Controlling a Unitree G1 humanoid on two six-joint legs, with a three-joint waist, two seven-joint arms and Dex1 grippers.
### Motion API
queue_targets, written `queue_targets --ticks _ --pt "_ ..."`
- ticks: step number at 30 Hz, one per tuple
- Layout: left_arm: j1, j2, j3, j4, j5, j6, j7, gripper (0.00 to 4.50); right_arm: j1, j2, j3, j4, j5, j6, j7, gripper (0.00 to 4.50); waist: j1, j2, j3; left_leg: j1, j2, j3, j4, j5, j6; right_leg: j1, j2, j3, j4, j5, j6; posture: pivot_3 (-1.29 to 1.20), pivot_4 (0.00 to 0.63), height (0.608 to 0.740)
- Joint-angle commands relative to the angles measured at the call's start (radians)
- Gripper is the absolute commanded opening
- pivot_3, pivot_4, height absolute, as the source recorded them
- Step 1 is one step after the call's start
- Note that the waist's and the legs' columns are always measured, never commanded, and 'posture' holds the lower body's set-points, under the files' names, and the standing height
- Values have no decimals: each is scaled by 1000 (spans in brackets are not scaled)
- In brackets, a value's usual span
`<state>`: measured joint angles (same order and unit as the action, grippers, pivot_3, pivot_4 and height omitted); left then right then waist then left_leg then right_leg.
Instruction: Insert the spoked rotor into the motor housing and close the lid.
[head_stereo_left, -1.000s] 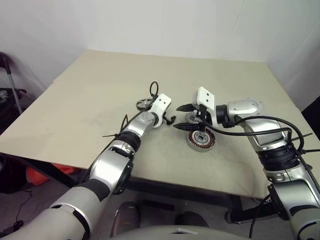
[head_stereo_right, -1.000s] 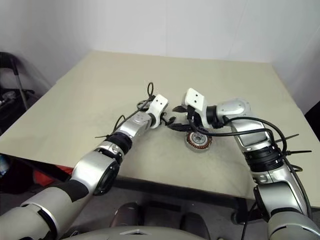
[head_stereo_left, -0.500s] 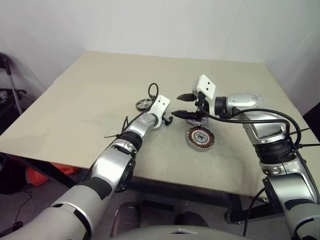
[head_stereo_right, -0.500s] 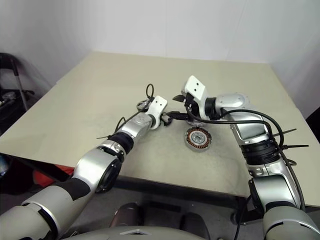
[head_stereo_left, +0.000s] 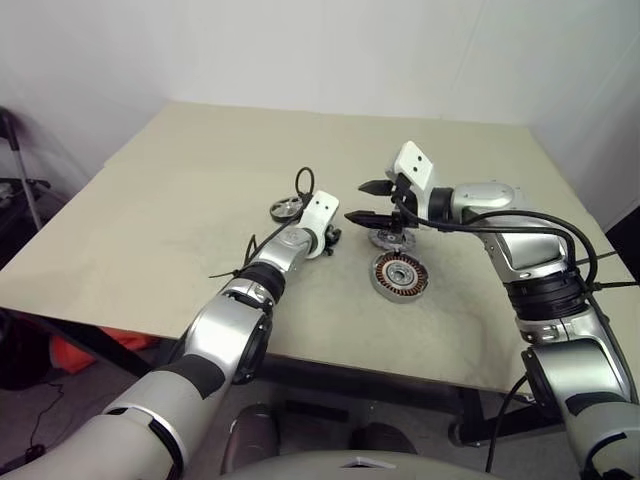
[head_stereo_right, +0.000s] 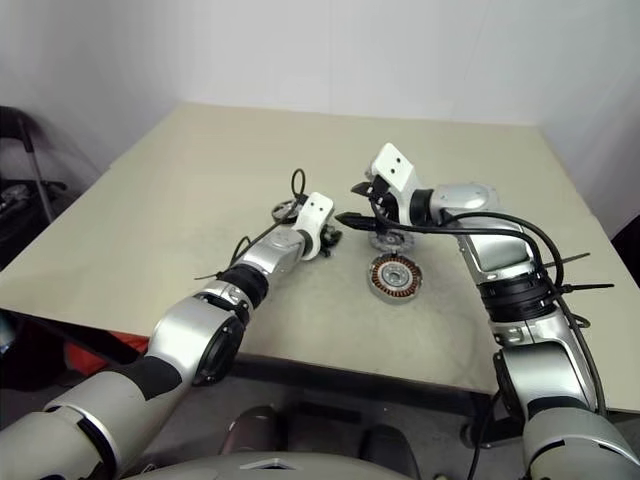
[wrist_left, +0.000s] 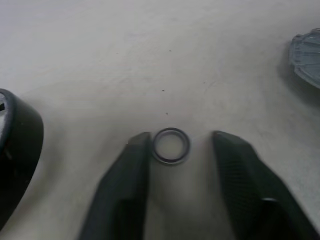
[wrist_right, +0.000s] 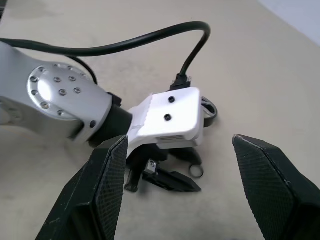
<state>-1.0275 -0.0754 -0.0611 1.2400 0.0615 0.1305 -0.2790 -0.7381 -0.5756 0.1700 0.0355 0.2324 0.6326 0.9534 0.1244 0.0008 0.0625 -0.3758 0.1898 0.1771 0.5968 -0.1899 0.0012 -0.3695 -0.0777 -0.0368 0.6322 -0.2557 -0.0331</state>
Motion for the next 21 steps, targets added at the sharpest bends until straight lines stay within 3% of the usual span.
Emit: queue_targets --ticks 1,6,11,21 --pt "-15 28 12 0 8 17 28 1715 -56 15 -25 33 -14 -18 -39 3448 -1 0 0 0 0 0 0 0 0 0 0 0 0 0 0 0 0 740" --pt "-17 29 16 2 10 20 23 1715 -76 26 -24 74 -27 -33 -58 3448 0 0 0 0 0 0 -1 0 0 0 0 0 -2 0 0 0 0 740" --pt "-16 32 15 4 15 23 28 690 -95 40 -28 115 -37 -44 -79 3448 -1 0 0 -1 0 0 -2 0 0 0 0 0 -4 0 0 0 0 740" --pt "-21 23 21 -17 -1 -11 -27 685 -89 42 -27 123 -40 -68 -80 3448 0 0 0 -1 0 0 -4 -1 1 1 0 -1 -8 0 0 0 0 740"
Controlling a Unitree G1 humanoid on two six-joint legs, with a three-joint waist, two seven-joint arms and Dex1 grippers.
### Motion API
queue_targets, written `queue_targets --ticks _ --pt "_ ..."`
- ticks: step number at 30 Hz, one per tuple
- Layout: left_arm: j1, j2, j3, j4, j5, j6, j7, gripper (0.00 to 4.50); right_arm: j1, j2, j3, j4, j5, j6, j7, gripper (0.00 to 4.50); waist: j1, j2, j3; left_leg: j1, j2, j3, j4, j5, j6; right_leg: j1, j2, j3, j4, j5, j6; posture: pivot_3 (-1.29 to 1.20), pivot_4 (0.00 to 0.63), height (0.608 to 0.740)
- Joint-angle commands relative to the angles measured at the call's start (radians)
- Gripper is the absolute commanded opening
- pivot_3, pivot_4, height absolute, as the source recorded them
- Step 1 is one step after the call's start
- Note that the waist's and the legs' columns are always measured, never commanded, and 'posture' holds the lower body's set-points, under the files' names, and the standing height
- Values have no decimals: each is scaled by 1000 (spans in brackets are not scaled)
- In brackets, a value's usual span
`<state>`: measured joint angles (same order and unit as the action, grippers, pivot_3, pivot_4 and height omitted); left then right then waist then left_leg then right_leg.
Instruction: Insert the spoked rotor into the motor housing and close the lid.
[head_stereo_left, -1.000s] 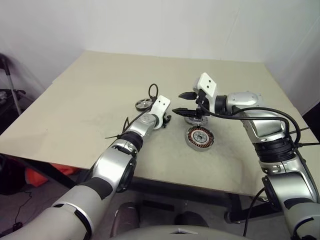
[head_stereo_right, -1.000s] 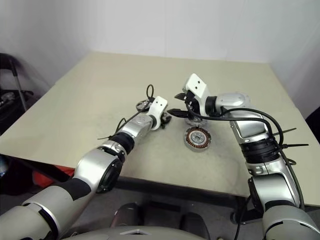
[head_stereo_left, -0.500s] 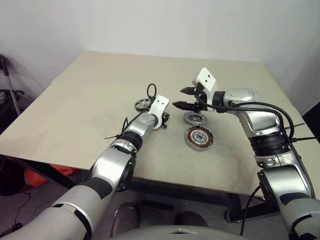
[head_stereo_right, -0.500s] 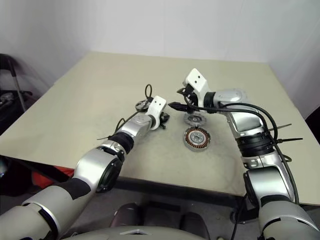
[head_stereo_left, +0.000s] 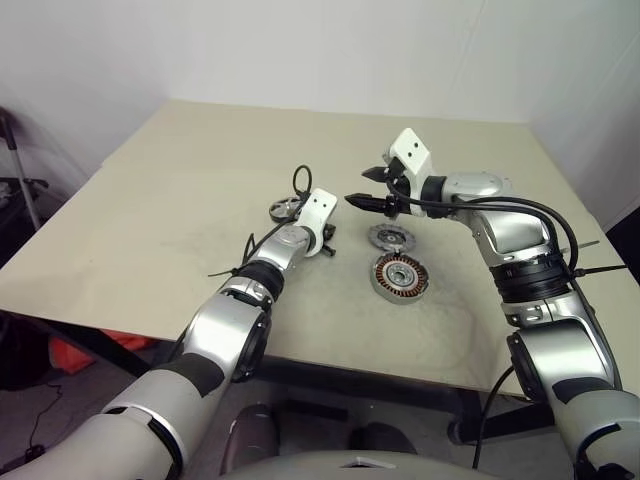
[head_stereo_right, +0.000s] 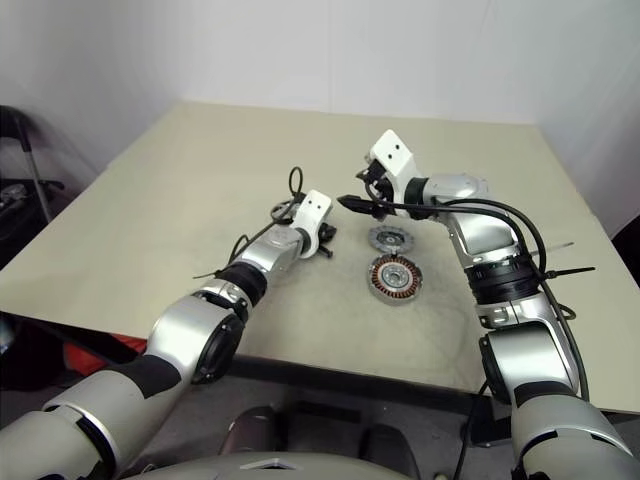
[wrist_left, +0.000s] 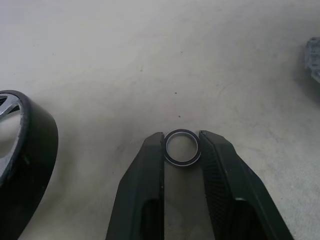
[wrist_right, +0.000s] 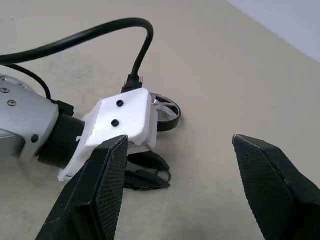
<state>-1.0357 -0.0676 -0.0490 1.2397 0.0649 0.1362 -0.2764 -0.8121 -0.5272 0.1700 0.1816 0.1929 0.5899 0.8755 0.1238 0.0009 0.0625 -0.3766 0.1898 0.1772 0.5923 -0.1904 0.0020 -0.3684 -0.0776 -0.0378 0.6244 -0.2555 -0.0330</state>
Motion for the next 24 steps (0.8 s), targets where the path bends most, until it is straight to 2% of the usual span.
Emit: queue_targets --ticks 1,7,13,24 --pt "-15 7 17 -38 -24 -34 -80 685 -10 -7 -25 -29 -1 -27 -1 3448 1 0 0 0 0 0 0 0 0 0 0 0 0 0 0 0 0 740" --pt "13 1 -11 -196 -76 -55 -378 685 18 -14 -29 -44 -24 -63 -28 3448 11 0 1 -6 -1 0 0 1 -1 -5 -1 -1 -1 0 0 0 0 740" --pt "75 -14 -103 -360 -76 -31 -592 685 -10 -8 -64 22 -129 -65 -237 3448 14 0 1 -9 -2 0 -1 0 3 -6 -2 -3 -2 0 0 0 0 740" --pt "90 -19 -191 -382 -44 -48 -652 685 -37 -82 -121 -39 -149 -44 -289 3448 4 1 2 -7 -3 0 -4 1 -1 -6 -3 -3 -1 0 0 0 0 740"
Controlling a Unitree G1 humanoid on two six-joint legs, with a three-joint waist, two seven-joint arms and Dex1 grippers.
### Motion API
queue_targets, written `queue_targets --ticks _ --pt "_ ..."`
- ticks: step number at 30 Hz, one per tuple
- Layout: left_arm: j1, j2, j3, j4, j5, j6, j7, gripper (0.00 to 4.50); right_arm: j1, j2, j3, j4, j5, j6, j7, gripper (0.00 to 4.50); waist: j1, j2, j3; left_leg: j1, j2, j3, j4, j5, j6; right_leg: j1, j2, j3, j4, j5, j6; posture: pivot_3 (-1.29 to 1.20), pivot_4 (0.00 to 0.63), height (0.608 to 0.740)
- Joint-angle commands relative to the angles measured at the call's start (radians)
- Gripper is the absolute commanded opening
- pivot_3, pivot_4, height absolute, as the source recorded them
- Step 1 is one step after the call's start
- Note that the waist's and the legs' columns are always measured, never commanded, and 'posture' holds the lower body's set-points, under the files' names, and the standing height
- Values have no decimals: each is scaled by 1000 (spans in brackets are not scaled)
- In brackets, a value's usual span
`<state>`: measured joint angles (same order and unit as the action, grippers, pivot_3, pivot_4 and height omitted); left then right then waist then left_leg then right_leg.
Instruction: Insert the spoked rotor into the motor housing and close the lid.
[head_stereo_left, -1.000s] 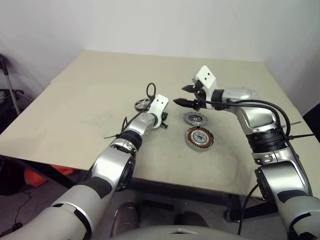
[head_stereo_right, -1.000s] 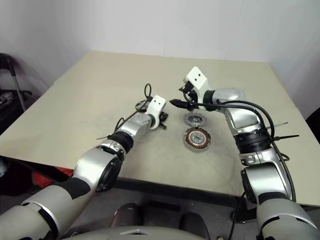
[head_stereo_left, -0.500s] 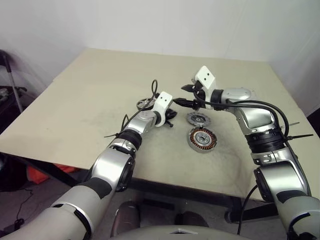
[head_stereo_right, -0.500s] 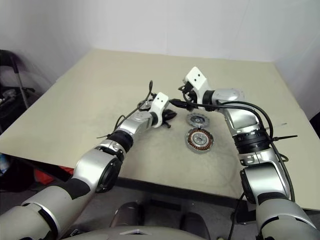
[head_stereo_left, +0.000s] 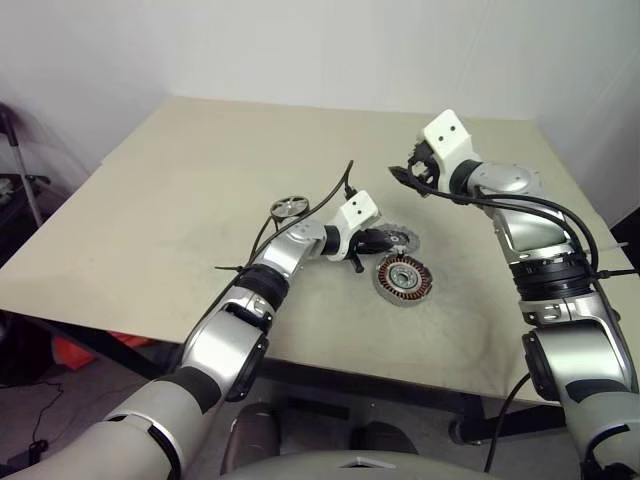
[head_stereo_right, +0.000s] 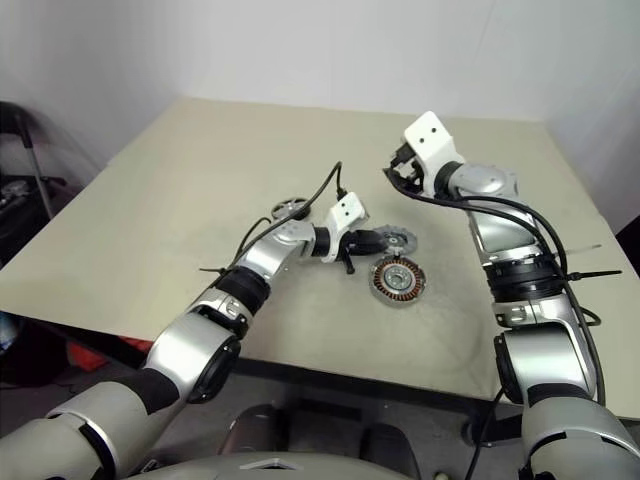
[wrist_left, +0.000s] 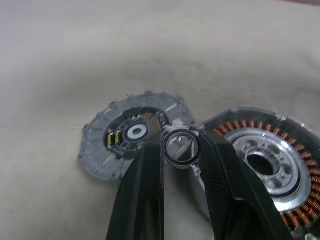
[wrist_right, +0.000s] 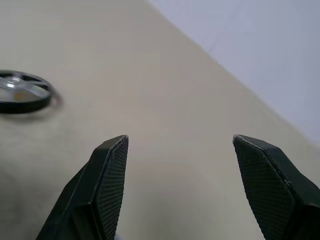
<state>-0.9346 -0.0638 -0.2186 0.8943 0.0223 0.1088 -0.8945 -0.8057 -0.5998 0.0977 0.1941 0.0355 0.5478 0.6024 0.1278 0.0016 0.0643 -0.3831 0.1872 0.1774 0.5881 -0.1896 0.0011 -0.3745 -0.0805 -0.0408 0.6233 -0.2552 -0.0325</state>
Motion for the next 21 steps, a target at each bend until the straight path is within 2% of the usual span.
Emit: queue_targets --ticks 1,8,21 --pt "-12 -30 -28 -40 -4 -22 -43 685 -49 -7 -60 -57 15 0 -17 3448 1 0 0 0 0 0 0 0 0 0 0 0 0 0 0 0 0 740" --pt "-17 -66 -72 -67 -5 -5 -130 685 -53 11 -73 -140 43 55 -13 3448 1 0 0 0 0 0 -1 1 4 -1 0 0 0 0 0 0 0 740" --pt "-25 -57 -120 -2 62 -18 -84 685 -24 41 -97 -207 69 118 -41 3448 2 1 0 0 0 0 0 0 4 0 0 0 0 0 0 0 0 740"
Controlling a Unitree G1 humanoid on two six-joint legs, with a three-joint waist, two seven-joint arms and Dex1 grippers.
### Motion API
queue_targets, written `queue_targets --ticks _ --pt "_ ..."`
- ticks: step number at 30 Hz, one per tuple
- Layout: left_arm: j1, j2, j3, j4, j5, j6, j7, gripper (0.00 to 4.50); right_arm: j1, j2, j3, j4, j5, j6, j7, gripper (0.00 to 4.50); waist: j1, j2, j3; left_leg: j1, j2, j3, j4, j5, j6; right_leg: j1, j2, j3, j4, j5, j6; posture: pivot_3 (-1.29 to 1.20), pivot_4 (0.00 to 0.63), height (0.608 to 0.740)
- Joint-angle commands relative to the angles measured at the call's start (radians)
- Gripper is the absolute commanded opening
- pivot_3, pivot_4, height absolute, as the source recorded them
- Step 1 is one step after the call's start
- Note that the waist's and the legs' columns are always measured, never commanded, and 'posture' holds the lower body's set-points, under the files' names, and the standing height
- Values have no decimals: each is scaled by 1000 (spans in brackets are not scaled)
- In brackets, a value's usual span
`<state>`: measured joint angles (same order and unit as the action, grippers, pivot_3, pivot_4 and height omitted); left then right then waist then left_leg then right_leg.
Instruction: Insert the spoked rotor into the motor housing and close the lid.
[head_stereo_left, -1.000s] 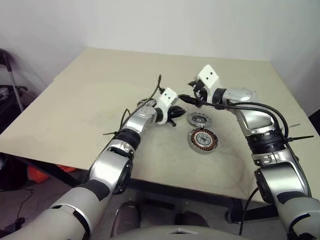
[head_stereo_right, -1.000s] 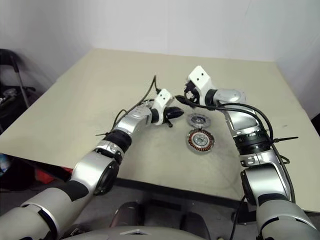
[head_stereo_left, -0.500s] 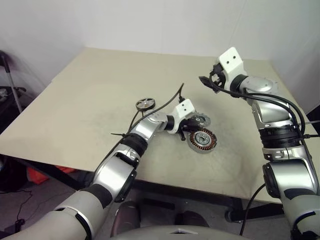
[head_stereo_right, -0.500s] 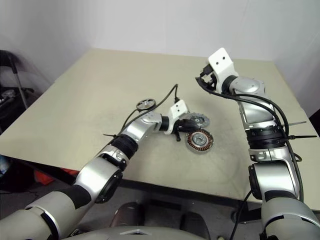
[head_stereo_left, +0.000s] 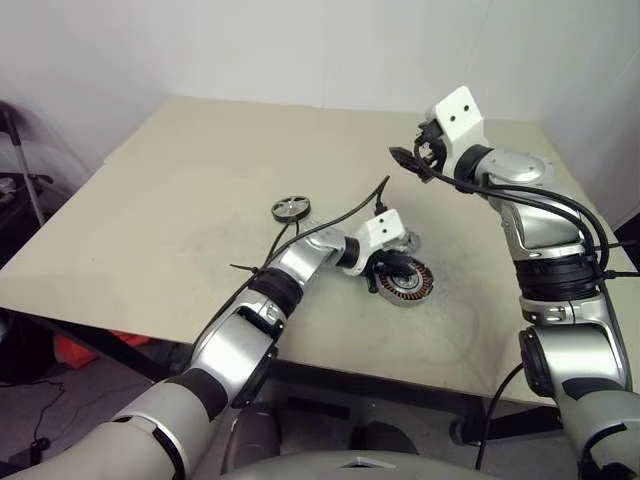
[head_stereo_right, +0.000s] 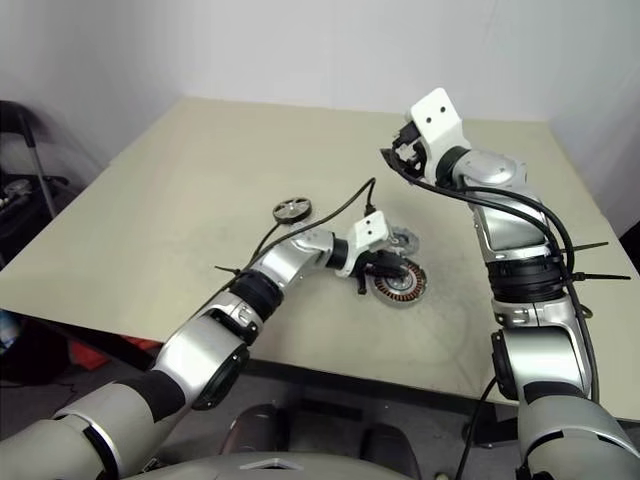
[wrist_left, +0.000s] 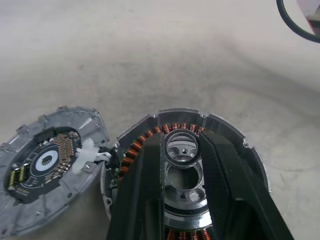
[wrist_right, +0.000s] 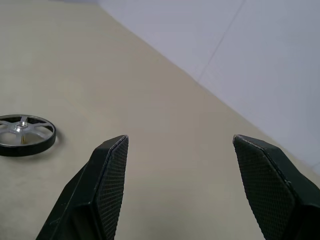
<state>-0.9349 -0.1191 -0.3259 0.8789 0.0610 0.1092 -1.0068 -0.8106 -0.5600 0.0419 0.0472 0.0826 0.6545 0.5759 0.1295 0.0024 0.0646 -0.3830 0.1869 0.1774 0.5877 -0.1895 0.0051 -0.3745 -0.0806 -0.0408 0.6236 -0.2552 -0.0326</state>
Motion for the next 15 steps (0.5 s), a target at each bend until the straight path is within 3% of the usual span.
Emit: queue_targets --ticks 1,5,6,9,15 --pt "-29 -4 -7 24 22 -17 36 685 -22 5 -47 -71 30 21 -15 3448 0 0 0 0 0 0 0 0 0 0 0 0 0 0 0 0 0 740" --pt "-45 -11 7 48 15 -24 43 685 -27 11 -52 -102 46 45 -14 3448 1 0 0 0 0 0 0 1 -1 0 0 0 0 0 0 0 0 740" --pt "-50 -12 10 56 16 -28 54 1435 -28 11 -49 -104 46 45 -14 3448 1 0 0 1 0 0 0 1 -2 1 0 0 0 0 0 0 0 740" --pt "-62 -15 30 69 4 -15 78 2342 -30 12 -44 -105 47 46 -16 3448 1 0 0 1 0 0 0 1 -2 1 0 0 0 0 0 0 0 740" --pt "-83 16 136 7 -90 30 61 2342 -25 20 -38 -96 61 39 4 3448 1 0 0 2 0 0 0 1 -3 1 0 0 1 0 0 0 0 740"
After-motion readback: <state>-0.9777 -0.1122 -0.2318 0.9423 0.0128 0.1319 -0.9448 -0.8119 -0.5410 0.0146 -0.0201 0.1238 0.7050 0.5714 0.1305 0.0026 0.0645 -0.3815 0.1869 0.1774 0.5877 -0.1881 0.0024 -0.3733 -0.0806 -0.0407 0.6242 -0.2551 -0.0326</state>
